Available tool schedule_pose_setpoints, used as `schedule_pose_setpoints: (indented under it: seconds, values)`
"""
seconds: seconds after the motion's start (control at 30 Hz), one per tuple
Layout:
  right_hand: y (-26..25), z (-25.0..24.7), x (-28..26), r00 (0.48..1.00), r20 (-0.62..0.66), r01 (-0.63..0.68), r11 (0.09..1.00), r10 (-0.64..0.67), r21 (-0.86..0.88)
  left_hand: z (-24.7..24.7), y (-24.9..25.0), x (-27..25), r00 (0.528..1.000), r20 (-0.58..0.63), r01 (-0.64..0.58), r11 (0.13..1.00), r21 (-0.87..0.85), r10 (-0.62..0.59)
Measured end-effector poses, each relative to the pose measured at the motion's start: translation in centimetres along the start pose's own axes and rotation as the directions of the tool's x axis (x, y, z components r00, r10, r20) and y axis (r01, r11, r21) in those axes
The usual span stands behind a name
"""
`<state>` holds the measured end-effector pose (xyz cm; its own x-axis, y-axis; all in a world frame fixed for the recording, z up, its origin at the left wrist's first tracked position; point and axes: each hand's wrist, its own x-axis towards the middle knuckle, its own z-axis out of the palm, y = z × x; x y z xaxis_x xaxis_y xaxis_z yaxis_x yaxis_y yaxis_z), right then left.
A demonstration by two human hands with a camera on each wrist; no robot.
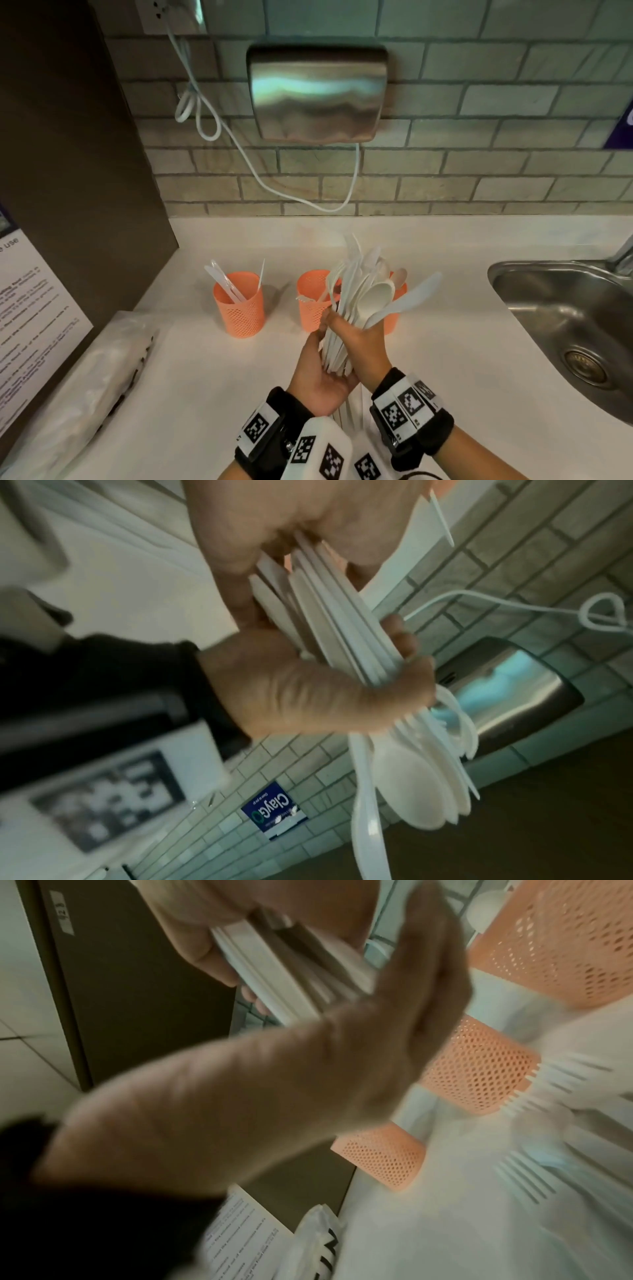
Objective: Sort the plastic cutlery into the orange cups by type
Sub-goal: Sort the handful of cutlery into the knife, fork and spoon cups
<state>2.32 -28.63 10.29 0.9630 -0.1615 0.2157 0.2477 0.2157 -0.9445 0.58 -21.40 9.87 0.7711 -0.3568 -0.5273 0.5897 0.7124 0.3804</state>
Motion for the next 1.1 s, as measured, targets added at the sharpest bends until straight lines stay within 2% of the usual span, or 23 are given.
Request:
schedule_pose_setpoints:
  seconds: [0.1, 0.23, 0.4, 0.57, 0.77, 0.87, 0.93, 0.97, 1.0, 1.03, 1.07, 1.1]
  values:
    - [0.3, 0.0, -0.3, 1.000, 0.001, -0.030, 1.000, 0.030, -0.007, 0.4, 0.1, -0.1, 0.994, 0.106, -0.048, 0.996, 0.080, 0.039]
    - [0.1, -0.1, -0.2, 0.996, 0.043, -0.082, 0.997, 0.082, -0.004, 0.9, 0.2, -0.4, 0.989, 0.090, -0.128, 0.988, 0.090, 0.120]
    - [-0.5, 0.4, -0.4, 0.992, 0.080, -0.097, 0.995, 0.093, 0.040, 1.1, 0.9, -0.9, 0.988, 0.059, -0.147, 0.984, 0.097, 0.142]
    - [-0.1, 1.2, -0.7, 0.999, 0.001, -0.054, 0.998, 0.054, -0.015, 0.4, 1.0, -1.0, 0.990, 0.036, -0.143, 0.983, 0.113, 0.140]
    - [1.1, 1.6, -0.7, 0.994, -0.034, -0.111, 0.987, 0.107, -0.115, -0.5, 1.2, -1.1, 0.996, 0.047, -0.080, 0.985, 0.153, 0.074]
    - [0.8, 1.7, -0.5, 0.995, -0.030, -0.100, 0.985, 0.097, -0.140, -1.3, 1.6, -1.4, 0.999, 0.038, -0.009, 0.947, 0.321, -0.004]
    - [0.9, 1.7, -0.1, 0.997, -0.056, -0.069, 0.984, 0.061, -0.162, -1.8, 2.3, -1.5, 0.995, -0.026, -0.068, 0.831, 0.553, 0.099]
    - [1.0, 1.7, 0.1, 0.996, -0.082, -0.052, 0.983, 0.038, -0.177, -2.1, 2.8, -1.4, 0.977, -0.028, -0.143, 0.745, 0.652, 0.213]
    - [1.1, 1.6, 0.3, 0.994, -0.107, -0.041, 0.980, 0.020, -0.194, -2.3, 3.4, -1.3, 0.933, 0.010, -0.257, 0.643, 0.722, 0.361]
    - [1.3, 1.5, 0.3, 0.991, -0.131, -0.029, 0.976, 0.001, -0.216, -2.5, 4.1, -1.3, 0.851, 0.091, -0.395, 0.514, 0.762, 0.518]
    - [1.5, 1.3, 0.3, 0.989, -0.144, -0.023, 0.966, -0.015, -0.257, -2.4, 4.7, -1.5, 0.737, 0.197, -0.525, 0.363, 0.770, 0.646]
    - [1.8, 1.1, 0.2, 0.987, -0.158, -0.024, 0.951, -0.027, -0.310, -1.9, 5.3, -2.1, 0.618, 0.307, -0.625, 0.215, 0.750, 0.724]
